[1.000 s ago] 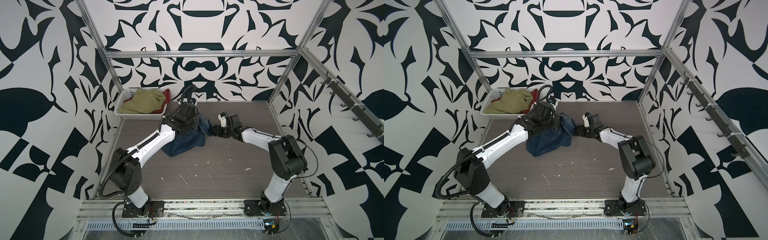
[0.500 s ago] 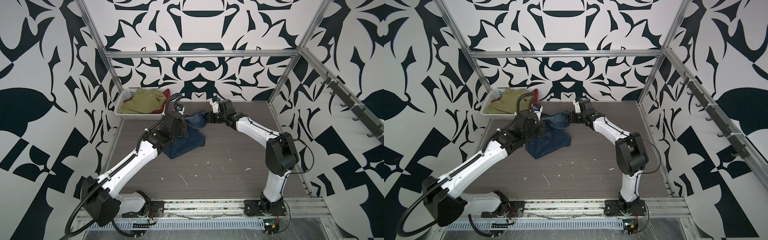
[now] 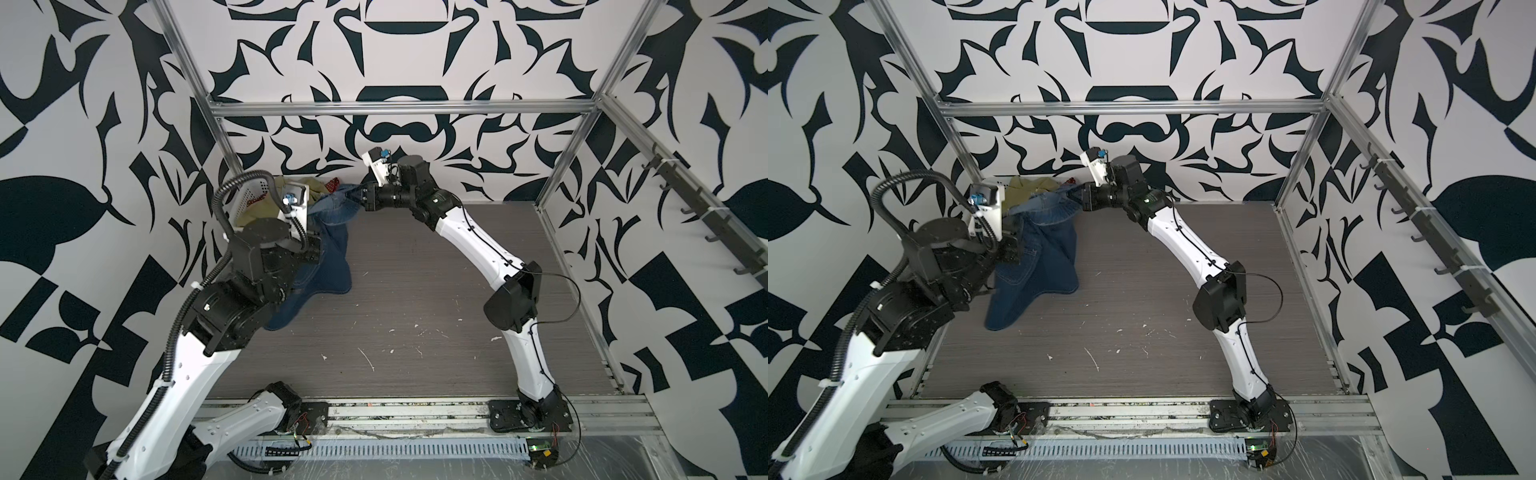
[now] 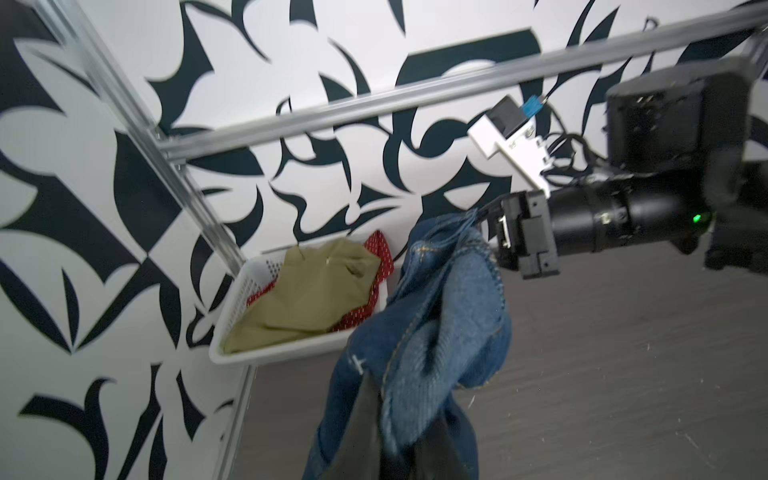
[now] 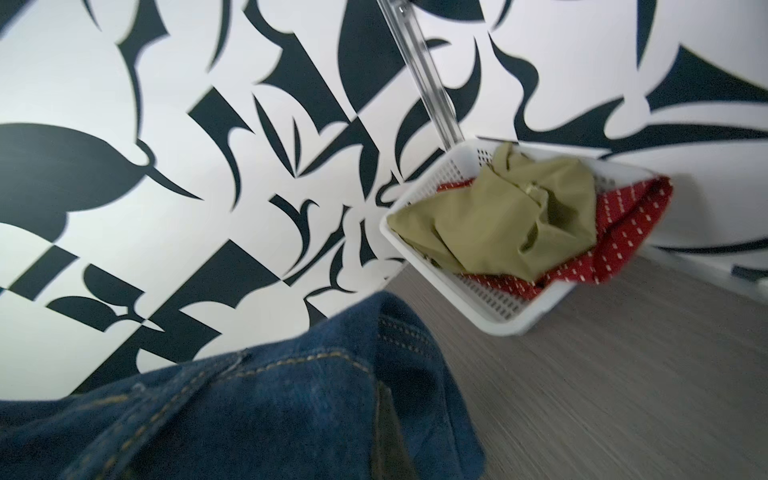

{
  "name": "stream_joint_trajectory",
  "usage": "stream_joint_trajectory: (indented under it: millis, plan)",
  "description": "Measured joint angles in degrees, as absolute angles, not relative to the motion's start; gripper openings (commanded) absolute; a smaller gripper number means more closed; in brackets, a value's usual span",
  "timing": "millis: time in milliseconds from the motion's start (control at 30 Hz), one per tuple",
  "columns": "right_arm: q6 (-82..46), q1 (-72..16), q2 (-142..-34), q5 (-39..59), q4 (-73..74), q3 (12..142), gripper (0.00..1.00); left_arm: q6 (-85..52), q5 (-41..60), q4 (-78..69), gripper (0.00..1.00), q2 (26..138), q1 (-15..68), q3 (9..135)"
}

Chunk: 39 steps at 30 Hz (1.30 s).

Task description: Fold and stack the skirts

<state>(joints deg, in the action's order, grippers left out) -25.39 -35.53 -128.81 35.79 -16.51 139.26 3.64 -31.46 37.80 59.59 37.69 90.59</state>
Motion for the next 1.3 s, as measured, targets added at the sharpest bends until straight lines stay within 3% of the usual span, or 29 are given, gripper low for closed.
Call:
stream_joint_trajectory:
  millis: [33, 200, 233, 267, 300, 333, 400, 433, 600, 767, 900, 1033, 1167, 1300]
  plan:
    - [-25.56, -34.98, -129.45, 36.1, -16.69, 141.43, 0.0, 4.51, -30.41, 38.17, 0.0, 62.26, 38.13, 94.17]
    - [-26.35, -28.77, -128.18, 35.7, -16.38, 140.07, 0.2, 7.99, -26.02, 35.97, 0.0, 76.73, 45.34, 104.73]
    - [-26.2, -26.68, -126.96, 35.09, -15.92, 136.94, 0.18, 8.08, -24.47, 34.46, 0.0, 79.59, 46.96, 104.6]
    - [-25.91, -24.6, -125.84, 34.65, -15.29, 133.67, 0.25, 7.77, -22.33, 32.49, 0.0, 83.15, 48.45, 103.66]
    - [-26.15, -22.68, -124.92, 34.26, -14.74, 130.67, 0.4, 7.18, -20.25, 30.83, 0.03, 86.06, 49.5, 102.32]
    - [-26.28, -20.21, -124.18, 33.76, -14.26, 127.33, 0.58, 6.17, -17.76, 28.73, 0.36, 89.27, 50.52, 100.4]
    - [-26.41, -15.42, -124.36, 33.26, -14.48, 123.76, 0.67, 3.97, -12.73, 24.86, 0.96, 95.74, 52.29, 96.73]
    - [-27.07, -12.95, -125.05, 33.61, -14.92, 122.96, 0.7, 2.85, -10.24, 23.55, 1.0, 99.5, 53.23, 95.7]
    - [-28.1, -1.37, -126.3, 32.1, -17.21, 117.84, 0.73, 0.6, -6.59, 22.5, 0.99, 113.3, 58.74, 95.85]
    - [-25.36, 4.49, -120.57, 24.64, -23.73, 113.21, 0.74, 0.32, -8.6, 17.98, 0.99, 105.34, 60.45, 90.19]
    - [-24.47, 2.87, -110.54, 20.93, -24.77, 106.89, 0.75, -5.3, -7.97, 12.38, 0.99, 90.08, 51.81, 81.95]
    - [-25.23, 0.95, -97.27, 18.65, -20.08, 89.38, 0.79, -14.98, -8.45, 6.26, 1.0, 80.4, 38.44, 70.17]
    - [-25.63, 1.56, -91.74, 16.14, -16.16, 74.02, 0.83, -22.76, -8.01, 4.6, 0.99, 79.88, 34.46, 55.75]
    - [-25.98, 5.3, -95.44, 15.05, -14.9, 67.09, 0.83, -27.75, -4.32, 3.42, 0.95, 84.2, 34.46, 45.3]
